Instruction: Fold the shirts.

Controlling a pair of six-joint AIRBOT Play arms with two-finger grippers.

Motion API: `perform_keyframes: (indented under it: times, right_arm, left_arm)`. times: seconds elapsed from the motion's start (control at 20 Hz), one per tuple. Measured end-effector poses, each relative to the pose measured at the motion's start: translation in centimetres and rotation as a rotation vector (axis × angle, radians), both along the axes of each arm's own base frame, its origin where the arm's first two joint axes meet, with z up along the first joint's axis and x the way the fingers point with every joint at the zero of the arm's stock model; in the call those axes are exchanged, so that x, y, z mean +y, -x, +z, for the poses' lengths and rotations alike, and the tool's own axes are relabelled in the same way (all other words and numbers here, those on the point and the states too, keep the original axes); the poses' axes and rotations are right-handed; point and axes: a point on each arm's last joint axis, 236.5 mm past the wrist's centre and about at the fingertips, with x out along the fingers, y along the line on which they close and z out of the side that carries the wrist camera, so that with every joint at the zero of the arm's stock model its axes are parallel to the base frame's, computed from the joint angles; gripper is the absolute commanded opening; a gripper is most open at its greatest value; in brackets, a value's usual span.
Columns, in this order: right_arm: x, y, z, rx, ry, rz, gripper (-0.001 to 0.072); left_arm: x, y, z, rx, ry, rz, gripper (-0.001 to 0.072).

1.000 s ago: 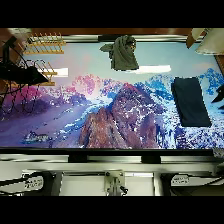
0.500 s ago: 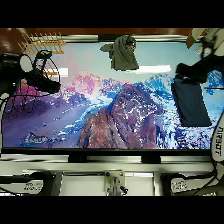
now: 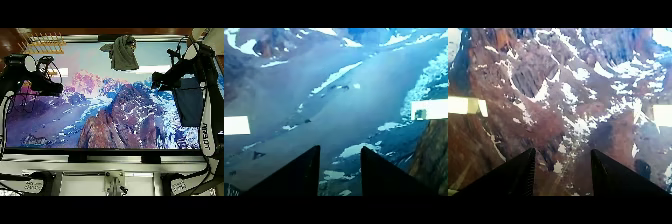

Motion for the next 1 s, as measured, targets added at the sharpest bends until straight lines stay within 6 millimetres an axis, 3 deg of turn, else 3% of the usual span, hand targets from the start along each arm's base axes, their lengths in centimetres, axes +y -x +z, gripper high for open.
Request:
perform_keyframes:
  times: [1.0]
  right_arm:
    - [0.72,0.18,-0.03,0.007,-0.015,0.011,0.0467]
  left_arm:
    - [-0.18,-0.70,-0.31,-0.015,0.038,0.022,0.0333]
